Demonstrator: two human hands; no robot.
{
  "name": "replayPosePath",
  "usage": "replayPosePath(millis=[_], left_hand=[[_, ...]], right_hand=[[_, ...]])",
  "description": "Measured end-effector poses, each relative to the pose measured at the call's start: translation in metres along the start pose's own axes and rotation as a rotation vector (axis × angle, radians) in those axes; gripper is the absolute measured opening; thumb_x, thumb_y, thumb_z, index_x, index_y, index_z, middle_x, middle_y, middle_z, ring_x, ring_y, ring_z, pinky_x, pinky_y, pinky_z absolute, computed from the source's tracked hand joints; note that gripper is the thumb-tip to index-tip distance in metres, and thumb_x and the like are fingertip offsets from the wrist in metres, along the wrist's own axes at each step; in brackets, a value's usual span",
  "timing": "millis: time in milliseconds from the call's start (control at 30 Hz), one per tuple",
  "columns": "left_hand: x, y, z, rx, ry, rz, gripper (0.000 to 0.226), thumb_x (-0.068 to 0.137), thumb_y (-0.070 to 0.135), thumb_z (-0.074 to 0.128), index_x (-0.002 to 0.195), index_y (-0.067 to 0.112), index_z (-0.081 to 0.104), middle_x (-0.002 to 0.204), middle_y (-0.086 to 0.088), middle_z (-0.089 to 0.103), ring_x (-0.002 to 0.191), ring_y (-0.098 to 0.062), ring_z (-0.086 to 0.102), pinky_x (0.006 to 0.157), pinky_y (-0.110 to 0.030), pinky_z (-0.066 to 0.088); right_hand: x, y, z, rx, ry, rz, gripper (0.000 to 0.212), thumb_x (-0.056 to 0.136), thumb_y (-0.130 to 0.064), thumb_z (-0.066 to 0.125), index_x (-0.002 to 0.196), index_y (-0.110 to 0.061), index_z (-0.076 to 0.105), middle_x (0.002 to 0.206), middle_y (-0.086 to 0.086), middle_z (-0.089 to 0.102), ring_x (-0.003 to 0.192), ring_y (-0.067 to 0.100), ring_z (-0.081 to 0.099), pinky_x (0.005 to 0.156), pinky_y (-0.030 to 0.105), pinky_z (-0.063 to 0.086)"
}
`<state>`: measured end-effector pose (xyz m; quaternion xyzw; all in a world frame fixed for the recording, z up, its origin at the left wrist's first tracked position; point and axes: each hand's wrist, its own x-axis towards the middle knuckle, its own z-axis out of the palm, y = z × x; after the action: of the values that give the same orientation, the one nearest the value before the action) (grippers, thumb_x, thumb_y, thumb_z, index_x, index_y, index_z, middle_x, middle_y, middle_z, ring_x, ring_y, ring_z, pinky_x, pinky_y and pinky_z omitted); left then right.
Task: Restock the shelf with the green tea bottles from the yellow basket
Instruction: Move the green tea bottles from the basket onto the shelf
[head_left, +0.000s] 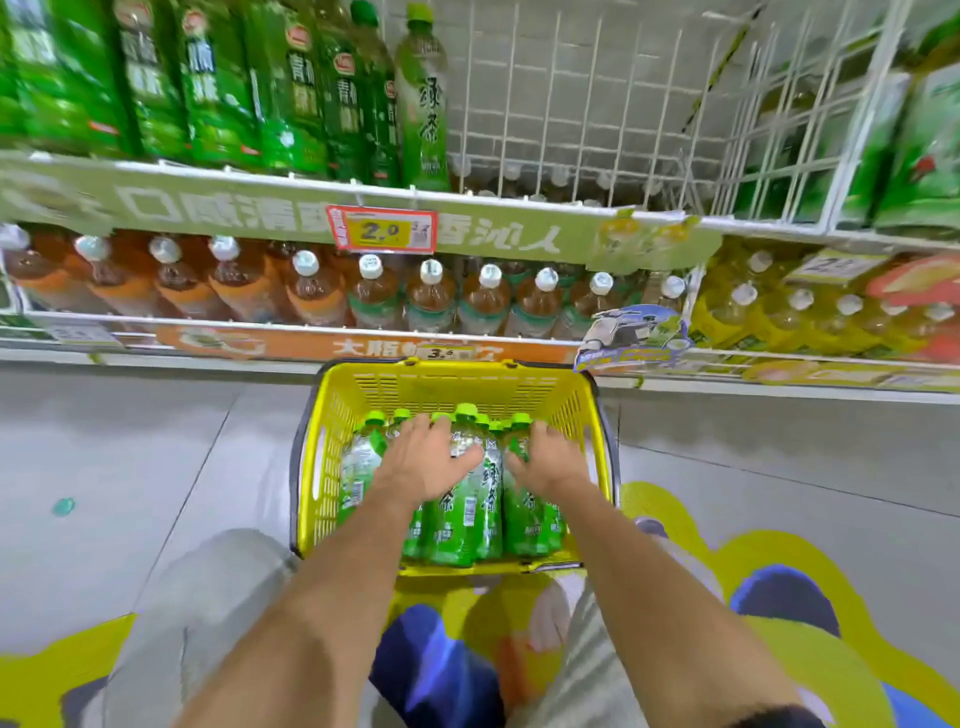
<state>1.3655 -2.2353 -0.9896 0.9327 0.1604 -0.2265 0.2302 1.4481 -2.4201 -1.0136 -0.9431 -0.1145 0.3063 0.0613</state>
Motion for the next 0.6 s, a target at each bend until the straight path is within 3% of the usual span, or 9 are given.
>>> replayPosePath(millis=[133,233,300,333,400,467,500,533,600], left_hand=[[-0.003,0.008,-0.001,-0.104,0.076,-0.029,0.069,0.087,0.065,0.051,0.128,0.01,0.057,0.123,-0.007,0.046,0.112,-0.025,0.048,0.087,-0.041,0.046],[-0.004,0.015,-0.002,-0.232,0.026,-0.09,0.072,0.083,0.059,0.063,0.135,0.009,0.054,0.132,-0.009,0.05,0.116,-0.029,0.053,0.09,-0.04,0.045],[-0.001,0.013,-0.003,-0.291,-0.003,-0.097,0.055,0.079,0.057,0.067,0.114,0.015,0.06,0.114,-0.006,0.055,0.104,-0.026,0.055,0.083,-0.036,0.043],[0.001,0.012,-0.006,-0.335,-0.02,-0.101,0.04,0.077,0.056,0.069,0.095,0.022,0.055,0.101,-0.002,0.051,0.094,-0.023,0.052,0.078,-0.034,0.041],[0.005,0.011,-0.012,-0.384,-0.08,-0.115,0.042,0.076,0.053,0.073,0.078,0.03,0.038,0.093,0.001,0.046,0.085,-0.02,0.048,0.074,-0.033,0.04],[0.006,0.013,-0.014,-0.397,-0.112,-0.13,0.044,0.074,0.053,0.074,0.096,0.021,0.053,0.099,-0.001,0.054,0.087,-0.019,0.055,0.075,-0.033,0.046],[0.006,0.017,-0.013,-0.413,-0.129,-0.137,0.062,0.073,0.054,0.075,0.116,0.013,0.056,0.106,-0.004,0.059,0.093,-0.02,0.059,0.078,-0.033,0.049],[0.007,0.019,-0.011,-0.428,-0.125,-0.131,0.078,0.073,0.055,0.076,0.131,0.009,0.053,0.115,-0.006,0.061,0.1,-0.021,0.059,0.083,-0.034,0.051],[0.002,0.026,-0.008,-0.423,-0.11,-0.12,0.09,0.074,0.058,0.08,0.14,0.006,0.047,0.133,-0.009,0.057,0.109,-0.022,0.055,0.09,-0.035,0.05]], right_hand=[[0.008,-0.003,0.002,0.147,-0.007,0.058,0.069,0.092,-0.052,0.065,0.139,-0.007,0.04,0.128,0.015,0.056,0.112,0.031,0.06,0.082,0.037,0.048],[0.012,0.003,-0.003,0.261,-0.032,0.111,0.085,0.082,-0.056,0.075,0.143,-0.006,0.043,0.126,0.012,0.061,0.111,0.029,0.062,0.081,0.033,0.05],[0.012,0.006,-0.005,0.312,-0.04,0.13,0.089,0.076,-0.06,0.078,0.142,-0.009,0.047,0.126,0.009,0.062,0.112,0.027,0.061,0.081,0.032,0.051],[0.012,0.007,-0.006,0.329,-0.046,0.132,0.089,0.074,-0.061,0.079,0.141,-0.01,0.049,0.123,0.007,0.064,0.111,0.025,0.062,0.081,0.032,0.051],[0.014,0.009,-0.007,0.365,-0.048,0.124,0.09,0.07,-0.062,0.081,0.139,-0.011,0.052,0.112,0.004,0.067,0.101,0.022,0.066,0.076,0.033,0.054],[0.012,0.01,-0.009,0.431,-0.043,0.113,0.092,0.065,-0.062,0.084,0.136,-0.013,0.053,0.103,0.001,0.068,0.091,0.019,0.068,0.072,0.034,0.054],[0.01,0.01,-0.009,0.466,-0.038,0.107,0.09,0.064,-0.06,0.085,0.134,-0.014,0.052,0.1,0.0,0.067,0.087,0.018,0.067,0.07,0.034,0.053],[0.006,0.01,-0.008,0.507,-0.031,0.095,0.088,0.066,-0.055,0.085,0.135,-0.015,0.05,0.099,-0.001,0.065,0.084,0.017,0.066,0.069,0.035,0.053],[-0.001,0.011,-0.007,0.58,-0.033,0.077,0.082,0.073,-0.046,0.085,0.139,-0.017,0.045,0.103,-0.004,0.06,0.089,0.017,0.066,0.076,0.038,0.056]])
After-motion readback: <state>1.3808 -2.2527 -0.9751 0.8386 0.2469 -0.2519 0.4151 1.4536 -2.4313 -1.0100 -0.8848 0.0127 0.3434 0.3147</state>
